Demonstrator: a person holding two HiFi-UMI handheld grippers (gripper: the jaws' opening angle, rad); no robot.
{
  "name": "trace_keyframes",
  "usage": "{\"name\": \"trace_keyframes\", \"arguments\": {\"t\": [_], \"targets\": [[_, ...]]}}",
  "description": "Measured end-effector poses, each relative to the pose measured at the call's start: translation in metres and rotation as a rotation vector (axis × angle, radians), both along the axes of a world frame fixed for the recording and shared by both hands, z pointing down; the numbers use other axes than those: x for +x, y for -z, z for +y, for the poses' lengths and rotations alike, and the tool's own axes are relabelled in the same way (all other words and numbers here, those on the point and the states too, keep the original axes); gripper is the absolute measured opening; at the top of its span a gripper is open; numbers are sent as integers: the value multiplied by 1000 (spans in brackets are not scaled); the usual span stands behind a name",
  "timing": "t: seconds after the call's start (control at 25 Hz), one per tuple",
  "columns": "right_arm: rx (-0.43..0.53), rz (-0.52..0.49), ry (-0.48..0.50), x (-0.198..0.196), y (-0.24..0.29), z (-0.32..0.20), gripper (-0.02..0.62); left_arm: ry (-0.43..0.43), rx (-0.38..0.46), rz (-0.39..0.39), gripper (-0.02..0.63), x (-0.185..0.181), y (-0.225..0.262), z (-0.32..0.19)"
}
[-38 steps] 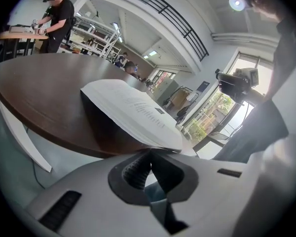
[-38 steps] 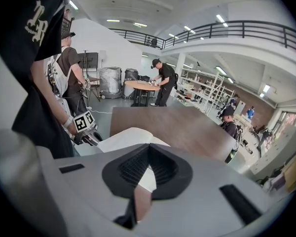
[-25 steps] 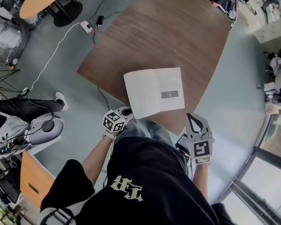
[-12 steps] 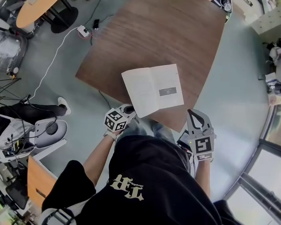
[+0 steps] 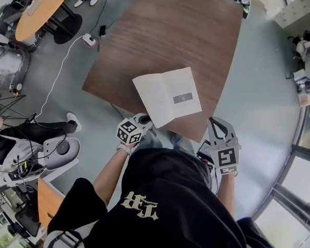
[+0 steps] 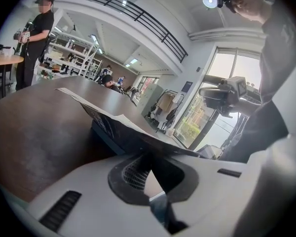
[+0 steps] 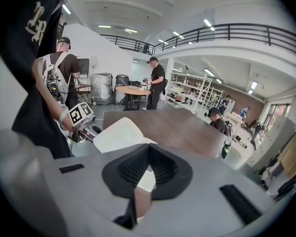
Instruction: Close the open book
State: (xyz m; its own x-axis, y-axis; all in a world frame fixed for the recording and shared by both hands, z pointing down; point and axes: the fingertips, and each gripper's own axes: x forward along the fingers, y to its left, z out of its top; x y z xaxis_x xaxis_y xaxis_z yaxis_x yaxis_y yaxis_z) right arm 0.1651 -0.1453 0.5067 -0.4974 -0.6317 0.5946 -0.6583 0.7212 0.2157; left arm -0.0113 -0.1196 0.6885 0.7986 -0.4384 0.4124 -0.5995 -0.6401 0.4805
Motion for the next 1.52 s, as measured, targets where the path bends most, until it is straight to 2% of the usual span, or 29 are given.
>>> {"name": "trace_keyframes", "arguments": {"t": [0.88,1.52], "targets": [[29,-54,-92,42,5,-3,-14,-59,51,-32,6,36,19,-25],[36,-45,-138,88,4,-7,-14,-108,63,-60,6,79,11,-44]]}}
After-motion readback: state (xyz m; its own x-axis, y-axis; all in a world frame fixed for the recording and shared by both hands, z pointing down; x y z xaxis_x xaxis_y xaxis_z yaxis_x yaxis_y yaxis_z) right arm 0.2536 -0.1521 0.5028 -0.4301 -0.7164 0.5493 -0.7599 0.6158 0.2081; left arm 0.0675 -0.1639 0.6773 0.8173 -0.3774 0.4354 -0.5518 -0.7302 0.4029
